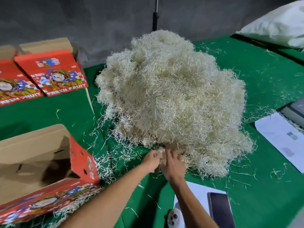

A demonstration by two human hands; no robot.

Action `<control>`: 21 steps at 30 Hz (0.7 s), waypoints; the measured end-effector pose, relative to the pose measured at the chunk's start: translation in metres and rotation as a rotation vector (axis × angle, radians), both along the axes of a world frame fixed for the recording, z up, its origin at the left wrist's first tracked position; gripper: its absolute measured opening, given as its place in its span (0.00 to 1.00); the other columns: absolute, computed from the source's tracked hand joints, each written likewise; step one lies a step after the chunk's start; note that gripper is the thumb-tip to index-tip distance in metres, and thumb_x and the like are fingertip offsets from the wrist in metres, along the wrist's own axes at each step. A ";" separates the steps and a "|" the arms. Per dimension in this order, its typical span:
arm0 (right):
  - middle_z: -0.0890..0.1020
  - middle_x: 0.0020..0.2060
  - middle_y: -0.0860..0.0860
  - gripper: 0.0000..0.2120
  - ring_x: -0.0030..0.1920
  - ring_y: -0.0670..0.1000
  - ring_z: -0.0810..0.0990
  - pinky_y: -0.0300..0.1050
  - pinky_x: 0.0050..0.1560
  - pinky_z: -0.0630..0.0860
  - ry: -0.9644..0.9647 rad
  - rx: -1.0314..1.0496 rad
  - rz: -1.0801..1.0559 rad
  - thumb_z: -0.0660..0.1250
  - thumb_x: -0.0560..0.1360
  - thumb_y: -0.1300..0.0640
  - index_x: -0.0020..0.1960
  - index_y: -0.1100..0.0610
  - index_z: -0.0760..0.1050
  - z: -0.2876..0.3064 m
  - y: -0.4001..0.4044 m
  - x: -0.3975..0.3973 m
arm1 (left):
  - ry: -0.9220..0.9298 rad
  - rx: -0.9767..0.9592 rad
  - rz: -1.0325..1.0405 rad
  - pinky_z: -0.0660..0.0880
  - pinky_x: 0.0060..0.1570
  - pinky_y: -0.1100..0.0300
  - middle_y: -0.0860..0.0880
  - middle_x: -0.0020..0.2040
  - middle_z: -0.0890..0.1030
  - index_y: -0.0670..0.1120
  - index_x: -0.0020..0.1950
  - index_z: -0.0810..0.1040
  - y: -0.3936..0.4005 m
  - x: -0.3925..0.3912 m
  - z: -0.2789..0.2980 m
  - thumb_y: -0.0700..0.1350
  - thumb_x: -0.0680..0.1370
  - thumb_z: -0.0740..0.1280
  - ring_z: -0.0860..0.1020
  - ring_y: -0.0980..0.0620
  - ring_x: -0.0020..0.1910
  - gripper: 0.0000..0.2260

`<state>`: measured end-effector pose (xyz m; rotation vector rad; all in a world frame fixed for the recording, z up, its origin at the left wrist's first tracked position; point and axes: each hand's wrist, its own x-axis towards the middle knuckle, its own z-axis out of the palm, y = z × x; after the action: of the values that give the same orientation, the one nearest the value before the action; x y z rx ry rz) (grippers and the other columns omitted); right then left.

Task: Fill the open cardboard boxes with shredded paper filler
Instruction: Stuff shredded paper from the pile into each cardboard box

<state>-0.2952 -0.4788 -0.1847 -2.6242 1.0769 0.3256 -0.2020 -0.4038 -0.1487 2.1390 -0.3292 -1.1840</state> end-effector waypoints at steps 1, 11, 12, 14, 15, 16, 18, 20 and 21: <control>0.62 0.77 0.55 0.32 0.71 0.63 0.67 0.61 0.68 0.72 -0.022 -0.005 0.004 0.62 0.79 0.49 0.78 0.50 0.54 0.001 0.005 0.003 | 0.009 0.006 0.030 0.81 0.54 0.48 0.46 0.69 0.71 0.50 0.74 0.66 0.002 0.004 -0.002 0.58 0.83 0.56 0.77 0.49 0.56 0.22; 0.74 0.66 0.50 0.20 0.52 0.49 0.78 0.47 0.57 0.80 -0.440 0.170 0.070 0.69 0.77 0.50 0.67 0.53 0.73 0.074 0.080 0.076 | 0.420 -0.159 0.729 0.81 0.37 0.51 0.39 0.46 0.85 0.43 0.58 0.79 0.085 0.031 0.022 0.67 0.81 0.52 0.83 0.45 0.41 0.30; 0.75 0.64 0.49 0.19 0.51 0.47 0.76 0.47 0.57 0.79 -0.490 0.163 0.095 0.69 0.77 0.49 0.67 0.52 0.73 0.085 0.091 0.084 | 0.531 -0.231 0.817 0.82 0.40 0.49 0.38 0.45 0.85 0.43 0.59 0.80 0.093 0.034 0.033 0.67 0.81 0.53 0.82 0.47 0.39 0.30; 0.76 0.62 0.49 0.20 0.51 0.47 0.76 0.48 0.57 0.79 -0.606 0.140 0.135 0.67 0.77 0.47 0.67 0.52 0.73 0.110 0.113 0.100 | 0.772 -0.456 1.015 0.80 0.50 0.49 0.36 0.47 0.84 0.42 0.60 0.79 0.104 0.041 0.062 0.67 0.80 0.56 0.80 0.47 0.44 0.30; 0.76 0.64 0.50 0.21 0.55 0.50 0.78 0.49 0.60 0.78 -0.664 0.136 0.138 0.67 0.77 0.47 0.68 0.52 0.73 0.124 0.124 0.106 | 0.856 -0.606 1.096 0.77 0.51 0.50 0.36 0.48 0.83 0.41 0.59 0.78 0.108 0.044 0.077 0.66 0.80 0.58 0.80 0.45 0.50 0.29; 0.75 0.68 0.52 0.23 0.60 0.53 0.78 0.51 0.63 0.76 -0.716 0.134 0.136 0.66 0.77 0.47 0.70 0.53 0.72 0.138 0.133 0.112 | 0.896 -0.732 1.156 0.73 0.54 0.51 0.37 0.48 0.81 0.40 0.60 0.77 0.111 0.046 0.096 0.63 0.81 0.58 0.78 0.44 0.57 0.26; 0.73 0.71 0.54 0.24 0.64 0.55 0.77 0.53 0.67 0.73 -0.818 0.123 0.157 0.66 0.77 0.47 0.71 0.54 0.71 0.171 0.149 0.124 | 0.888 -0.924 1.238 0.69 0.58 0.52 0.40 0.48 0.78 0.41 0.66 0.72 0.119 0.057 0.134 0.56 0.83 0.58 0.74 0.45 0.63 0.21; 0.75 0.66 0.52 0.22 0.58 0.54 0.79 0.50 0.59 0.76 -0.942 0.095 0.217 0.65 0.76 0.47 0.68 0.54 0.73 0.207 0.165 0.136 | 0.897 -1.138 1.114 0.70 0.58 0.50 0.44 0.53 0.79 0.44 0.70 0.69 0.137 0.069 0.172 0.60 0.77 0.66 0.75 0.46 0.61 0.28; 0.76 0.63 0.50 0.21 0.54 0.51 0.79 0.46 0.54 0.76 -1.003 0.083 0.250 0.65 0.75 0.48 0.67 0.53 0.73 0.225 0.174 0.142 | 0.804 -1.151 1.084 0.69 0.64 0.50 0.48 0.57 0.77 0.46 0.68 0.68 0.152 0.071 0.197 0.66 0.69 0.69 0.74 0.49 0.64 0.35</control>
<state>-0.1532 -0.3043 0.0400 -2.3153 0.3739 -0.8023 -0.1306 -0.2520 0.0485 0.5231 0.4095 -0.7363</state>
